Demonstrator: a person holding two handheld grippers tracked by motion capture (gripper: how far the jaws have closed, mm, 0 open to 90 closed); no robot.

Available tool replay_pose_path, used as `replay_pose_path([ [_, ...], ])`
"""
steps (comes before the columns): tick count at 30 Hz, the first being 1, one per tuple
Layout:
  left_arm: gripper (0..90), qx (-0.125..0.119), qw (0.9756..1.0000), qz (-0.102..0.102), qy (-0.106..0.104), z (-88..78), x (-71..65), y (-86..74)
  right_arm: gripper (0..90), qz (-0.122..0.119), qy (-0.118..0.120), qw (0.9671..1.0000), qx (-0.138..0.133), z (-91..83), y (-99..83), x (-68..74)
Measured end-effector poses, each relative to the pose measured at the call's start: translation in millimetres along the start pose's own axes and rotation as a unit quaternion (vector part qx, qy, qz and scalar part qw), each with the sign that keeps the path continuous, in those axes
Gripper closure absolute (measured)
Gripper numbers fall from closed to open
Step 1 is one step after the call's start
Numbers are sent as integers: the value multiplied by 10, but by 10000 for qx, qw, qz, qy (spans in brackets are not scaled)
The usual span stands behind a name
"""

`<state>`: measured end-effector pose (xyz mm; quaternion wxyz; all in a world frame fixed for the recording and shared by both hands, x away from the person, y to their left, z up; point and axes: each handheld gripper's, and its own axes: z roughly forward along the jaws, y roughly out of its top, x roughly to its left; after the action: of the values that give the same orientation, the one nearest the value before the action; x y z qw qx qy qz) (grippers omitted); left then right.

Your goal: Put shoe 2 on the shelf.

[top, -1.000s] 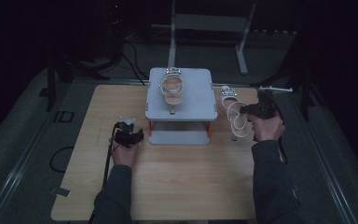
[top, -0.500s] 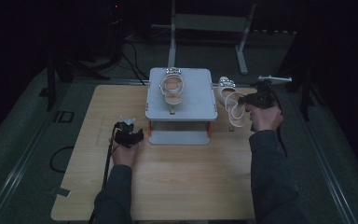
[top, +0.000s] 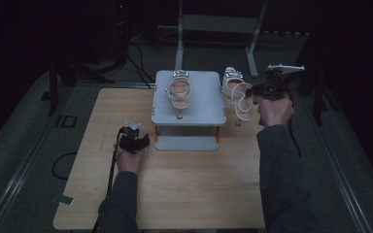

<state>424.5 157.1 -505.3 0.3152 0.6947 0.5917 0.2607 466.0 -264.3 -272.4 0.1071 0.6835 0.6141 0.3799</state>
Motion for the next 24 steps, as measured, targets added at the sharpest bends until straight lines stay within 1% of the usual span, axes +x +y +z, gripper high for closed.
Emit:
replay_pose_path([
  [4, 451, -4, 10000, -5, 1, 1, 0, 0, 832, -55, -7, 10000, -27, -34, 47, 88],
  [6, 451, -5, 10000, -7, 1, 1, -1, 0, 832, -54, 30, 10000, -43, -45, 61, 138],
  [10, 451, -5, 10000, -6, 2, 1, 0, 0, 831, -143, 54, 9999, -38, -41, 86, 254],
  [13, 451, -8, 10000, -7, 2, 1, 0, -1, 830, -178, 132, 9998, -10, -35, 91, 348],
  [18, 451, -7, 10000, -7, -3, 0, 1, -1, 830, -245, 156, 9996, 20, 9, 90, 494],
  [24, 451, -7, 10000, -9, -3, 0, 1, -1, 829, -231, 156, 9996, 87, 78, 94, 634],
])
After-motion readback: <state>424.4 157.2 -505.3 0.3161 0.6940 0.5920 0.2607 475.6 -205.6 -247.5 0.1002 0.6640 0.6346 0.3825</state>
